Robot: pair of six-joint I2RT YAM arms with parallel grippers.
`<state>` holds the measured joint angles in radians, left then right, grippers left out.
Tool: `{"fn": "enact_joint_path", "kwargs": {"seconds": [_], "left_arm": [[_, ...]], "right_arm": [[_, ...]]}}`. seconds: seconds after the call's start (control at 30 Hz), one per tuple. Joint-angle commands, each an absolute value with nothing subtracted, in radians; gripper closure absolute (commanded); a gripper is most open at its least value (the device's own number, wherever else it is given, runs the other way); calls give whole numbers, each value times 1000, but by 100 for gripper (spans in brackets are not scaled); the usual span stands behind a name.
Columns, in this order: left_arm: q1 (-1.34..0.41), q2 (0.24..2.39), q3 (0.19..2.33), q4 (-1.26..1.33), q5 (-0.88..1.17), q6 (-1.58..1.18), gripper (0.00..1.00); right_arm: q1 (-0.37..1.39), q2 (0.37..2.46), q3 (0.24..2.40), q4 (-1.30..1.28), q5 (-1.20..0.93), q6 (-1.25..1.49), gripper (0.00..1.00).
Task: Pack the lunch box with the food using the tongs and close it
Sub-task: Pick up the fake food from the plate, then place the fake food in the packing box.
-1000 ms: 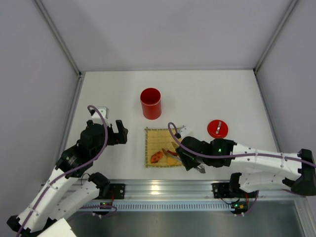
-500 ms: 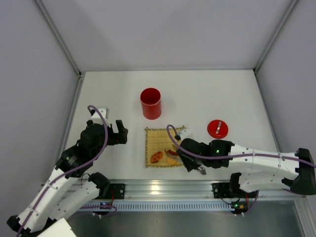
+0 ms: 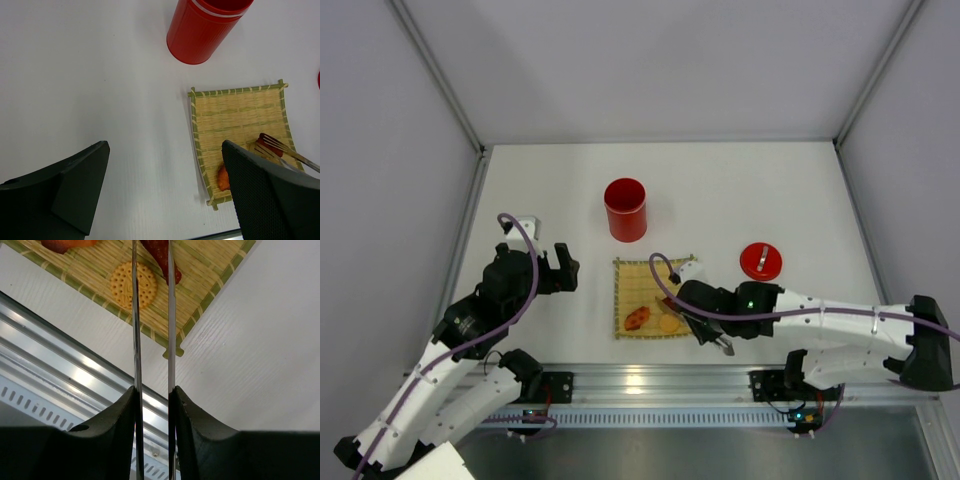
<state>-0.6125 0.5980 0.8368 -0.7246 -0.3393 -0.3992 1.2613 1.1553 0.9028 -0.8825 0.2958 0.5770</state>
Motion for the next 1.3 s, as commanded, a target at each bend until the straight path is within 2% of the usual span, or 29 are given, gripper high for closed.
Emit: {"fn": "enact_joint_path", "kwargs": {"seconds": [0.0,0.77,1.27], "left_arm": [[-617,594,830,-690,-353,-413,1],[-620,592,828,-692,-354,-413,1],[-624,594,828,-692,-360,-414,1]], "right_arm": [[1284,1164,988,-885,363,575,72],[1197,1210,1281,-922,449,489,73],[985,1466,1791,-908,345,318,74]]}}
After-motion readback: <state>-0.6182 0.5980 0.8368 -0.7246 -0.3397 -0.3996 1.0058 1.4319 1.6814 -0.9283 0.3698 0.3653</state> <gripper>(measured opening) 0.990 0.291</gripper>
